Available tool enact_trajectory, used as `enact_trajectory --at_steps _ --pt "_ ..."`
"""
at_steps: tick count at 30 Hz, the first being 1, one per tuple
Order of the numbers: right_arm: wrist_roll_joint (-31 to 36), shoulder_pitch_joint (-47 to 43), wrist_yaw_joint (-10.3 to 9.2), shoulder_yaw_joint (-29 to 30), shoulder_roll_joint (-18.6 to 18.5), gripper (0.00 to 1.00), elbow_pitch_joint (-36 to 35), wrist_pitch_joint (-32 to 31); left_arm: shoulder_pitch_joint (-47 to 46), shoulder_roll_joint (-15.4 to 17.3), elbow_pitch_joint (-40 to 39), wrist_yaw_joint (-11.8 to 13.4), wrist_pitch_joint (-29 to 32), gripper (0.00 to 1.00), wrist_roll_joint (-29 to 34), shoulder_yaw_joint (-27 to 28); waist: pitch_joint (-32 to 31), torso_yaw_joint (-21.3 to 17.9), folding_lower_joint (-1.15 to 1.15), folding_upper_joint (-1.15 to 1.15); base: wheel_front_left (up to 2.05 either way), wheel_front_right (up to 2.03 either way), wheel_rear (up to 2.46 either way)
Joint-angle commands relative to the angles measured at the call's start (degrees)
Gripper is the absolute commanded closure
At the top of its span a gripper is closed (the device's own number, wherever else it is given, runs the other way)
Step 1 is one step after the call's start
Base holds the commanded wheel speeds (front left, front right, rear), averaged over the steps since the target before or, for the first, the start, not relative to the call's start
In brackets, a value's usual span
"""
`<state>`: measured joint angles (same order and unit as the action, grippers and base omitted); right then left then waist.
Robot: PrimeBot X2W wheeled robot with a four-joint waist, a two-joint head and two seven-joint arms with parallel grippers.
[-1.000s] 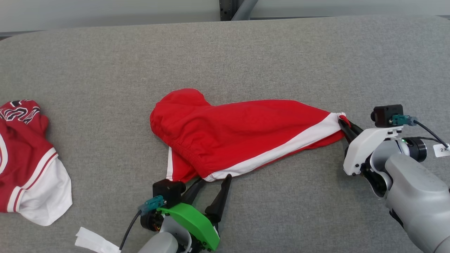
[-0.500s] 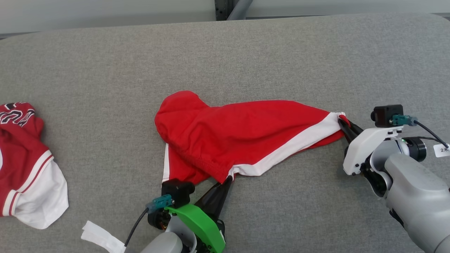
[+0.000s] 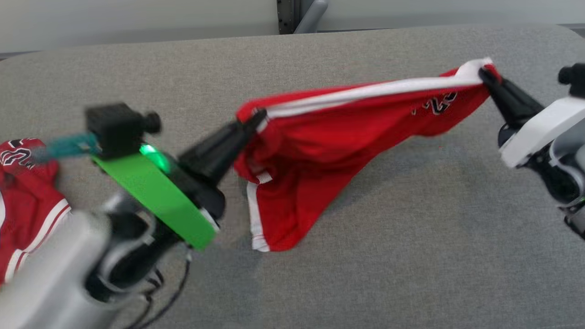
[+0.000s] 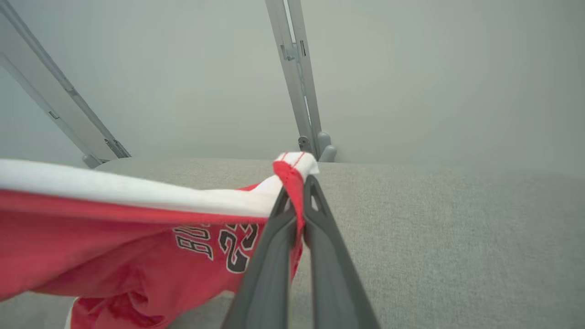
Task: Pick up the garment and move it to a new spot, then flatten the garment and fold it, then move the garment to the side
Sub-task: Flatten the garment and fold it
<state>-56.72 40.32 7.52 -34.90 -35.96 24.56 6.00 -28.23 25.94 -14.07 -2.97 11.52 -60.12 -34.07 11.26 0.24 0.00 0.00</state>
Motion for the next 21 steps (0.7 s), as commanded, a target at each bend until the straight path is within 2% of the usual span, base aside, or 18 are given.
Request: enact_trajectory --at_steps 1,3,5,8,11,13,16,18,21 --pt "-1.17 1.26 -0.07 1.71 -1.89 1.0 -3.29 -1.66 -3.92 2.21 -3.1 1.93 3.54 1.0 -2.16 2.44 1.46 -0.87 0.0 0.0 0.0 0.0 0.0" --pt "-2.61 3.2 -0.1 4.84 -4.33 1.0 -8.17 -4.98 -10.19 5.12 -6.81 4.91 9.92 1.0 -4.77 5.4 3.42 -1.71 0.0 0.0 0.0 0.0 0.0" --pt "-2.35 6.11 -0.14 7.8 -5.9 1.0 -11.23 -8.41 -17.82 6.63 -7.28 6.86 15.43 1.0 -6.81 7.6 5.94 -2.58 0.0 0.0 0.0 0.0 0.0" --pt "-0.89 12.55 -0.15 11.68 -5.49 1.0 -12.62 -13.32 -30.28 6.47 -2.92 8.62 21.5 1.0 -6.79 8.65 10.65 -3.43 0.0 0.0 0.0 0.0 0.0" --pt "1.73 21.33 -0.14 14.56 -2.46 1.0 -10.88 -16.76 -42.67 4.17 6.25 8.93 24.06 1.0 -3.89 7.7 15.73 -4.2 0.0 0.0 0.0 0.0 0.0" --pt "4.6 27.92 -0.12 15.99 1.05 1.0 -8.01 -17.61 -49.99 2.63 13.62 8.05 23.5 1.0 -0.21 6.61 18.92 -4.87 0.0 0.0 0.0 0.0 0.0" --pt "10.81 37.44 -0.09 17.4 7.55 1.0 -2.03 -15.63 -59.32 0.24 24.41 6.26 19.42 1.0 5.82 5.01 22.91 -6.28 0.0 0.0 0.0 0.0 0.0" --pt "15.94 43.16 -0.09 18.65 11.25 1.0 2.62 -12.42 -64.32 -1.51 30.84 4.42 14.95 1.0 9.86 3.68 24.82 -6.96 0.0 0.0 0.0 0.0 0.0" --pt "21.27 50.64 -0.09 20.99 17.0 1.0 7.63 -5.87 -70.68 -3.37 38.91 3.15 6.5 1.0 15.1 3.36 28.15 -8.3 0.0 0.0 0.0 0.0 0.0"
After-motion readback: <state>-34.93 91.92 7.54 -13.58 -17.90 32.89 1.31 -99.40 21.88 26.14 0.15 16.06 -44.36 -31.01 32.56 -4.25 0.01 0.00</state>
